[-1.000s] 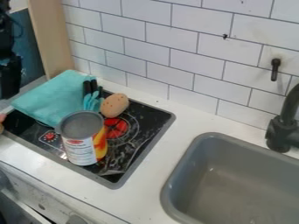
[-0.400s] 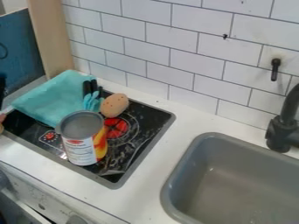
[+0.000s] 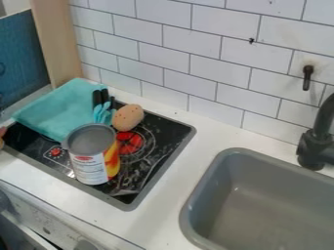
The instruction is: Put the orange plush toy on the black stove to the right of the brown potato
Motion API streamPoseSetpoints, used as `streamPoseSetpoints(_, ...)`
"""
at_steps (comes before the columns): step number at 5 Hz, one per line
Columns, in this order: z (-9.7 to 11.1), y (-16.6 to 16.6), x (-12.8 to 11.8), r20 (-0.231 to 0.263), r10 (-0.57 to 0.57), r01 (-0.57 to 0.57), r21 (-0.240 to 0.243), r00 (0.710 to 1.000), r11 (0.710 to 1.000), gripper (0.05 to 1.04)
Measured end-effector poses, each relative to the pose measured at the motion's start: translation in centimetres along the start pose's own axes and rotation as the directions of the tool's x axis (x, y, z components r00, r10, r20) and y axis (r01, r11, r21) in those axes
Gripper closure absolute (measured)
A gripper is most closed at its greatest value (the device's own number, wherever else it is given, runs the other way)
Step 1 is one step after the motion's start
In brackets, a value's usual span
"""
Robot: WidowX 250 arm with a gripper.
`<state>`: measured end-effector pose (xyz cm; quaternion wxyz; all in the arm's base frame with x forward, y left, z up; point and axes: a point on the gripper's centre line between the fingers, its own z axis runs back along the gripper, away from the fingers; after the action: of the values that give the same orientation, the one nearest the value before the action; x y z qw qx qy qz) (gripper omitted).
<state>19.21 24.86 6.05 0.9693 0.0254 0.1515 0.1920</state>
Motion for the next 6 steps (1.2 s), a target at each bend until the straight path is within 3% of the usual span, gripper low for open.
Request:
streamPoseSetpoints(2, -1.2, -1.6, 0.2, 0.064, -0.034, 0.043, -0.148, 0.997, 0.988, 0.079)
streamPoseSetpoints(3, -1.5, -2.1, 0.3, 0.076, -0.011, 0.025, -0.179, 0.997, 0.983, 0.133)
streamPoseSetpoints(4, -1.7, -1.9, 0.3, 0.073, 0.017, -0.005, -0.167, 0.997, 0.986, 0.389)
streamPoseSetpoints(5, -1.6, -2.0, 0.1, 0.07, 0.033, -0.021, -0.163, 0.997, 0.986, 0.516)
streamPoseSetpoints(6, 0.9, -4.0, 0.1, 0.146, -0.033, 0.055, -0.15, 0.989, 0.987, 0.553)
